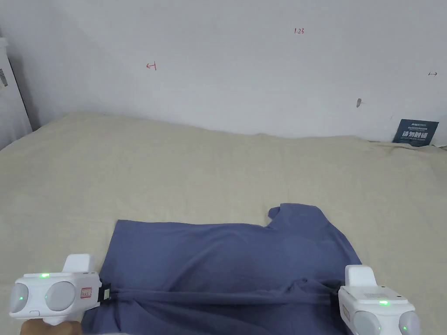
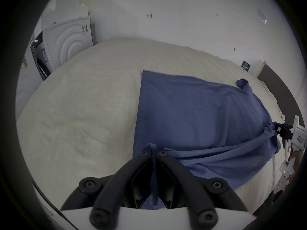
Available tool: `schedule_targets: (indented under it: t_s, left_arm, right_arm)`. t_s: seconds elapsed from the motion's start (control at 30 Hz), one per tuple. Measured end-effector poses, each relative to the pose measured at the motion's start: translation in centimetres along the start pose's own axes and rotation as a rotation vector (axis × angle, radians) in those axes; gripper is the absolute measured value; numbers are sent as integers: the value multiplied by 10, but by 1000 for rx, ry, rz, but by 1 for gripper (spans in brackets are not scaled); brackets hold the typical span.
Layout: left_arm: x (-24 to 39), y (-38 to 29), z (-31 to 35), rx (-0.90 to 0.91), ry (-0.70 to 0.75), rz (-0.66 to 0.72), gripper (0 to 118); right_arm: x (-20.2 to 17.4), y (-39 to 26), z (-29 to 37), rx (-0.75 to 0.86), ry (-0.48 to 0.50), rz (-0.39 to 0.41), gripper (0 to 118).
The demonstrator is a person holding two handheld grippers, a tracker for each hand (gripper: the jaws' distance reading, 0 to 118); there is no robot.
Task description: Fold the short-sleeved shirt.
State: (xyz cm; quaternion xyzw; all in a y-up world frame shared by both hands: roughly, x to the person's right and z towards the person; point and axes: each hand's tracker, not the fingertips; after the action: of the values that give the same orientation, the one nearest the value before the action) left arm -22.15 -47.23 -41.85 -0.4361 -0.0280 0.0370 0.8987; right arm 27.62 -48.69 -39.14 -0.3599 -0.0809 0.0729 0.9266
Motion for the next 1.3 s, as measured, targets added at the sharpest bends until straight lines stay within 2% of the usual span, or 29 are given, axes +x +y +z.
schedule_targets:
  t_s: [0.13, 0.23, 0.33, 0.37, 0.4, 0.63, 0.73, 0.77, 0.87, 1.1, 1.3]
  left_arm:
    - [5, 0, 2, 13, -3, -1, 2]
    - [6, 1, 11, 47, -17, -4, 15]
    - [10, -4, 38, 149, -31, -34, 39]
    - [12, -5, 51, 190, -36, -33, 44]
    - [13, -7, 60, 222, -43, -38, 44]
    - [24, -41, 122, 462, -51, -73, 43]
    - [35, -62, 142, 528, -15, -79, 38]
    - [35, -68, 142, 530, -17, -75, 28]
    - [42, -85, 151, 544, -9, -69, 0]
    - [28, -108, 139, 482, -27, -59, 0]
    - [-15, -87, 101, 295, -97, 126, 0]
  right_arm:
    - [3, -2, -3, -11, 17, -22, 13]
    - [7, -1, 11, 25, 37, -50, 17]
    - [13, -4, 33, 121, 62, -95, 30]
    - [14, -5, 44, 160, 71, -110, 31]
    - [15, -6, 53, 190, 78, -116, 31]
    - [3, -25, 126, 354, 96, -162, 30]
    - [-6, -35, 150, 388, 93, -164, 21]
    - [-9, -39, 156, 403, 93, -159, 8]
    - [-17, -50, 171, 415, 75, -140, 1]
    - [-26, -66, 189, 416, 74, -142, 1]
    - [-29, -72, 187, 392, 82, -136, 1]
